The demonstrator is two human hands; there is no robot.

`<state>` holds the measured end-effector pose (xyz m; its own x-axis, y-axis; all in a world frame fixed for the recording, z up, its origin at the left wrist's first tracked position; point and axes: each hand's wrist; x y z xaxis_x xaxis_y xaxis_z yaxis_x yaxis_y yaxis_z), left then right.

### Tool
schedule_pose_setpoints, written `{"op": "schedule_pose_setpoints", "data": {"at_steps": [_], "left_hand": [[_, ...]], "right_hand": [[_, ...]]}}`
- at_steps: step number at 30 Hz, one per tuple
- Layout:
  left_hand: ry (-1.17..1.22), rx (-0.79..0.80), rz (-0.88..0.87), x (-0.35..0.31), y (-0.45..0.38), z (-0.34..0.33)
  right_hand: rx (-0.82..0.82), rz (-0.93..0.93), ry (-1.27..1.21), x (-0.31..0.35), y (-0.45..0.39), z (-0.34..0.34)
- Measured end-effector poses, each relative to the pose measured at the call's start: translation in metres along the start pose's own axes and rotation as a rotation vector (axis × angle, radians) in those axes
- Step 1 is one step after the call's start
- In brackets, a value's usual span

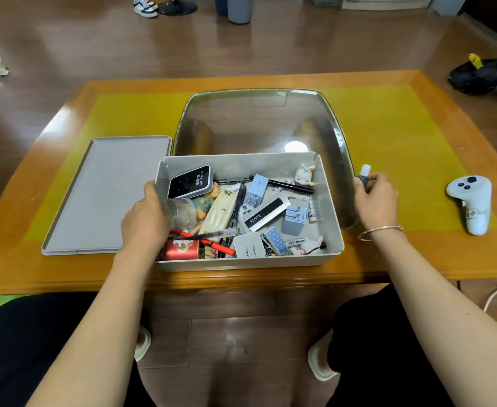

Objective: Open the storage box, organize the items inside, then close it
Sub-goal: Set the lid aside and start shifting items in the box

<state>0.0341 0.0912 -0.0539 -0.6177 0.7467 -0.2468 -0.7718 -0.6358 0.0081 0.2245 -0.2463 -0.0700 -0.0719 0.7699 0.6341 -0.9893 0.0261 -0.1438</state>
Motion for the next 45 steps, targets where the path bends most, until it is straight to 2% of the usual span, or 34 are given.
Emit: {"op": "schedule_pose_setpoints", "data": {"at_steps": [4,7,9,11,13,15,17,21,27,30,37,39,42,45], "left_hand": [[0.147,0.024,0.021,-0.005,0.001,0.004],[0.02,-0.175,-0.013,-0.008,0.004,0.012],[0.069,-0.278,-0.082,-0.022,0.005,0.019],[0.195,-0.195,-0.252,-0.049,0.004,0.023],[0.257,-0.025,-0.479,-0.084,0.004,0.019],[0.233,0.128,-0.654,-0.122,0.001,0.009],[0.168,0.25,-0.728,-0.156,-0.007,-0.006],[0.071,0.371,-0.755,-0.192,-0.027,-0.037],[0.122,0.369,-0.749,-0.208,-0.04,-0.056],[0.057,0.423,-0.768,-0.21,-0.037,-0.06],[0.166,0.554,-0.79,-0.197,-0.026,-0.057],[0.25,0.555,-0.793,-0.19,-0.022,-0.051],[0.407,0.473,-0.809,-0.175,-0.021,-0.036],[0.433,0.415,-0.753,-0.157,-0.022,-0.017]], "right_hand": [[0.021,0.189,-0.222,0.039,0.016,0.007],[0.094,0.302,-0.287,0.056,0.037,0.003],[0.13,0.322,-0.253,0.059,0.046,-0.003],[0.127,0.297,-0.203,0.058,0.049,-0.007],[0.096,0.265,-0.202,0.058,0.049,-0.009],[0.076,0.246,-0.197,0.059,0.049,-0.009],[0.086,0.241,-0.162,0.059,0.049,-0.01],[0.087,0.247,-0.15,0.06,0.048,-0.01],[0.071,0.262,-0.176,0.06,0.048,-0.01],[0.078,0.263,-0.148,0.059,0.047,-0.011],[0.098,0.277,-0.085,0.059,0.049,-0.009],[0.102,0.279,-0.097,0.059,0.05,-0.009],[0.107,0.281,-0.094,0.061,0.049,-0.009],[0.104,0.275,-0.084,0.061,0.048,-0.009]]}}
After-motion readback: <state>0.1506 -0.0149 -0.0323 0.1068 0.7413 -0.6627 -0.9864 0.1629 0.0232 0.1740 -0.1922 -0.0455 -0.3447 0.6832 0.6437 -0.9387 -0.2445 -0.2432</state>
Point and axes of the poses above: each hand's wrist, its own y-axis away from the middle knuckle, its own z-axis out of the back of the hand, x = y × z, and after that the axes turned 6 degrees about x, right-handed
